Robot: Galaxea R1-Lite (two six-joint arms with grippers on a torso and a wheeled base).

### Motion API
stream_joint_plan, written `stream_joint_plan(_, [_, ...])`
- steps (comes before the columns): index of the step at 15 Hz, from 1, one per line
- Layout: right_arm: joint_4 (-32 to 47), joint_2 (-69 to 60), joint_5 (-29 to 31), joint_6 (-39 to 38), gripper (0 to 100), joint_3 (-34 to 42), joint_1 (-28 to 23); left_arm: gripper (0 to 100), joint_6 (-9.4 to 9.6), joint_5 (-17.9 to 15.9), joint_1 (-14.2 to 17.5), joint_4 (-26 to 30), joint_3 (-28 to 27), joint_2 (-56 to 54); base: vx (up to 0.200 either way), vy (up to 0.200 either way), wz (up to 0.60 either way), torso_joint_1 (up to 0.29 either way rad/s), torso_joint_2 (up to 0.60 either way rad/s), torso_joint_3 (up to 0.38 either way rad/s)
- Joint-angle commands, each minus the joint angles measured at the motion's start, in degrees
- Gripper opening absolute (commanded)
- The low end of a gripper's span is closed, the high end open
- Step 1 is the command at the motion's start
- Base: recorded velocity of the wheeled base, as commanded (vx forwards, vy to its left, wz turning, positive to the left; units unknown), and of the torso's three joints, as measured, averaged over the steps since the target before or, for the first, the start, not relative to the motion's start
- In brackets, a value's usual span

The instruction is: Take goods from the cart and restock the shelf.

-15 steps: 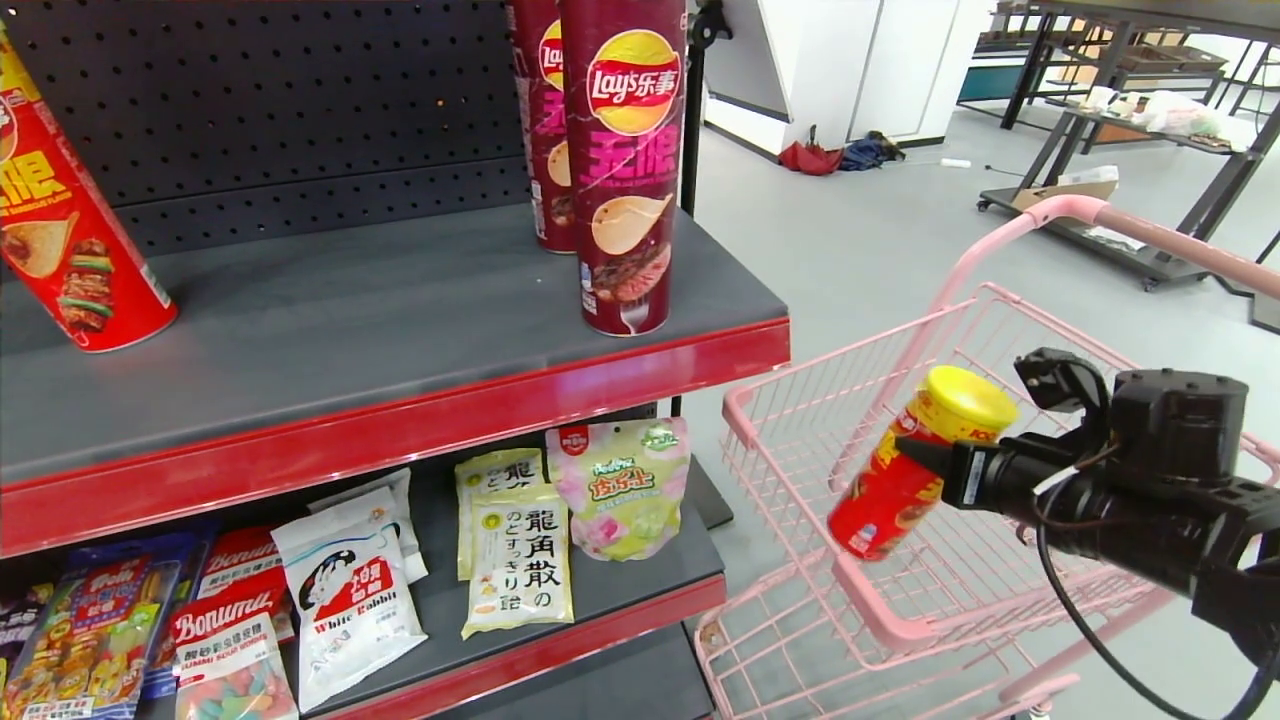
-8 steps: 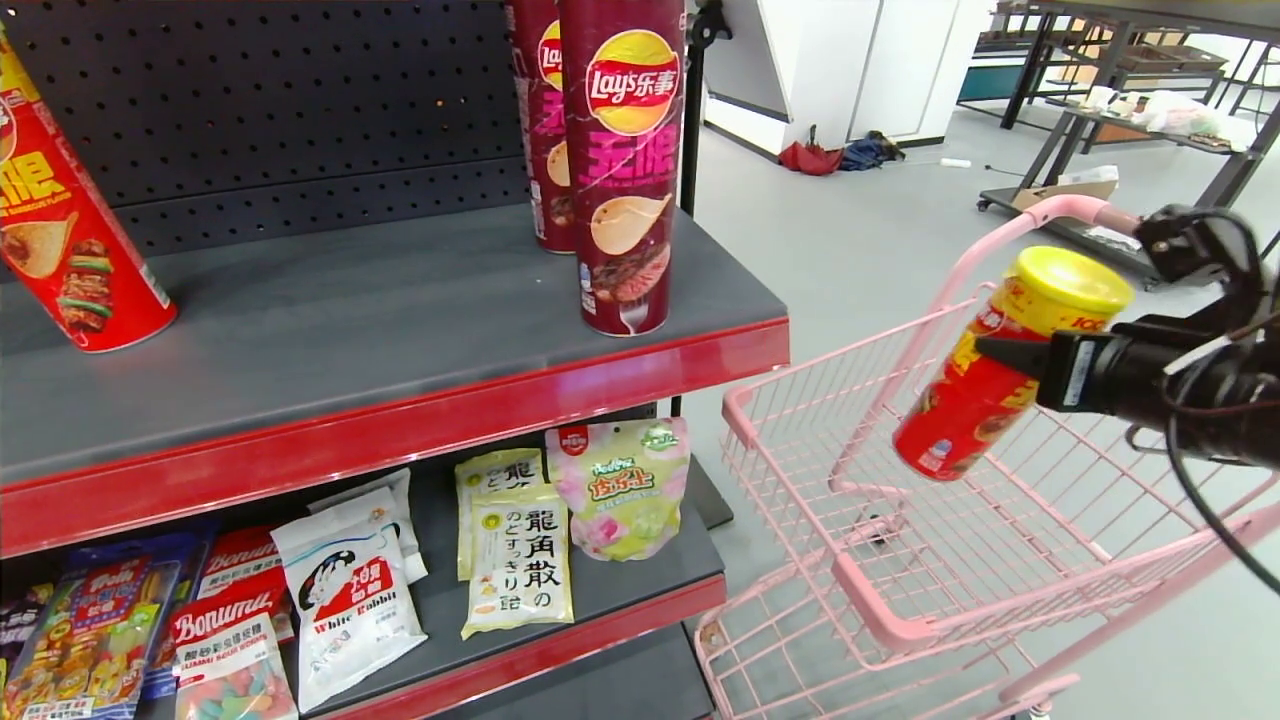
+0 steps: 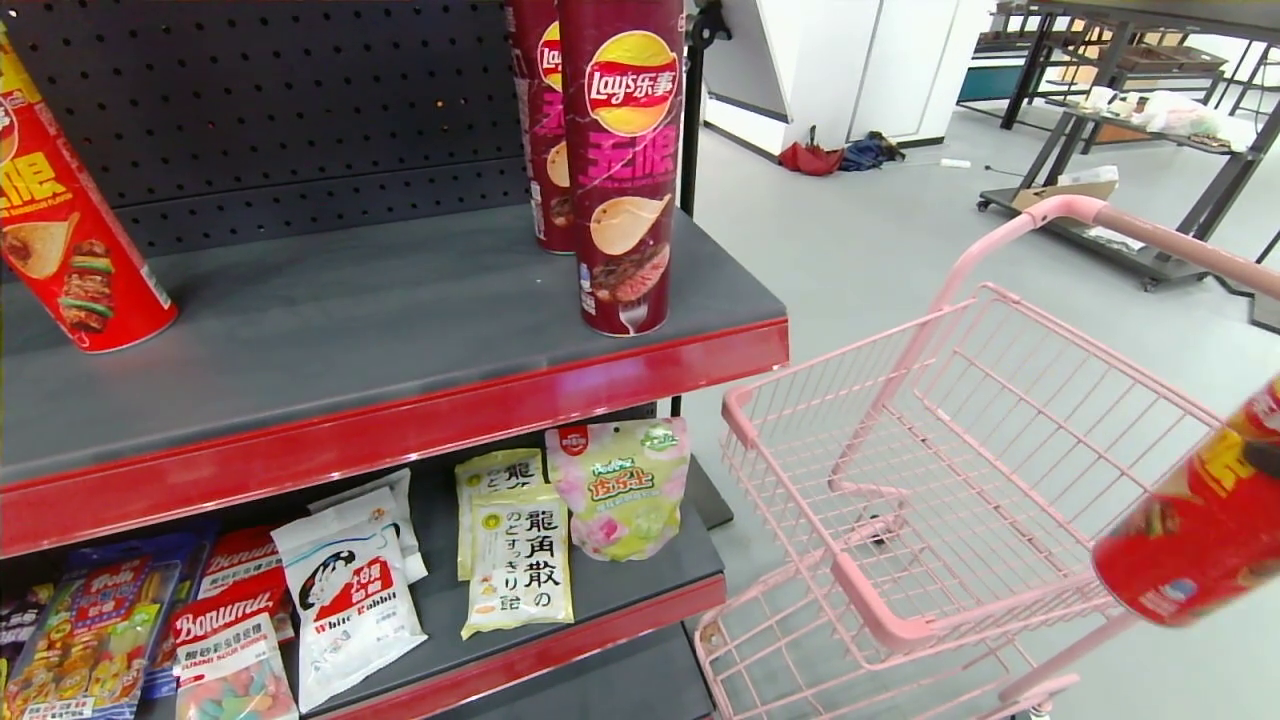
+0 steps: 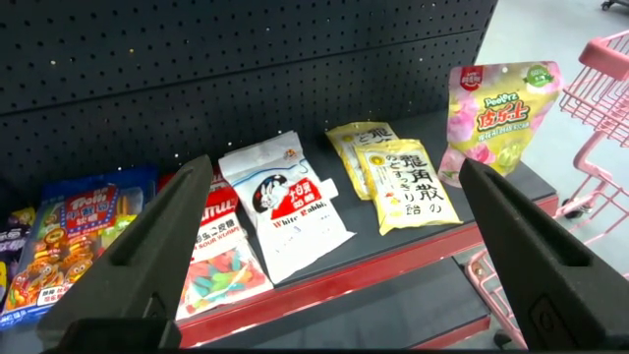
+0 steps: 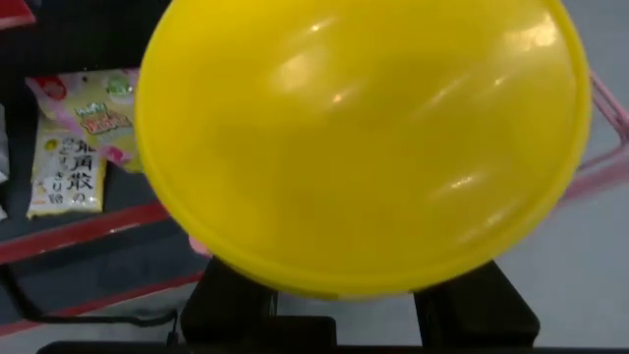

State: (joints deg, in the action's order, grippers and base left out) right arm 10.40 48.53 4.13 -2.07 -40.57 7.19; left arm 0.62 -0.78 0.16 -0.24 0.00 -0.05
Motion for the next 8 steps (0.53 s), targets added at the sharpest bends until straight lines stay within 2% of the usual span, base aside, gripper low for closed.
stream_joint_plan(1, [3.75,-12.41,0.35,0.49,0,6.29,-2.97,100,-0.01,-0.01,0.02,-0.02,0.0,0.05,0.0,0.0,0.0,0.0,0.0,0.0])
stream_joint_plan(6, [4.1,-15.48,1.05,2.42,0,9.11,-5.17,100,-0.01,-0.01,-0.07,-0.02,0.0,0.05,0.0,0.0,0.0,0.0,0.0,0.0])
stream_joint_plan(8, [4.1,-16.1,0.97,2.51,0,9.11,-5.17,100,-0.01,-0.01,0.02,-0.02,0.0,0.05,0.0,0.0,0.0,0.053,-0.22,-0.159])
